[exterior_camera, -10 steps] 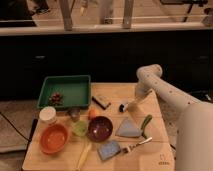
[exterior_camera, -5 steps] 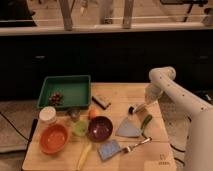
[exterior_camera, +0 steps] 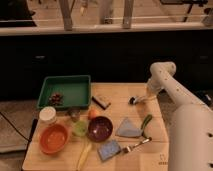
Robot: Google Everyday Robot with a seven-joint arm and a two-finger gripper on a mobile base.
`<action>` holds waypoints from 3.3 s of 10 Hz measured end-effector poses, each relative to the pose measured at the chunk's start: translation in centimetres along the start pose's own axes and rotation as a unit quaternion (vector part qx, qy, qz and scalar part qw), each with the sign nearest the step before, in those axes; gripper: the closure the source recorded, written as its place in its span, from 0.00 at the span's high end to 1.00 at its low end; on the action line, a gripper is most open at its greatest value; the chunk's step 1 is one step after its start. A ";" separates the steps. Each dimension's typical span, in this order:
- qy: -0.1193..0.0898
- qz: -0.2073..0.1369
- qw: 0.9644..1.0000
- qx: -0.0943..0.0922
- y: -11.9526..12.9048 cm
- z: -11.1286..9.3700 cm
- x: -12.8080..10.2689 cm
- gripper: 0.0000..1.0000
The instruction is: Wipe table surface with brush
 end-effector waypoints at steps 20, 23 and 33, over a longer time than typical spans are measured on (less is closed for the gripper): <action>-0.010 -0.081 0.997 0.000 -0.9 0.2 -2.3 0.02; -0.021 -0.100 0.995 0.010 -2.7 0.3 -5.9 0.02; -0.051 -0.212 0.976 0.000 2.7 -1.2 -8.1 0.02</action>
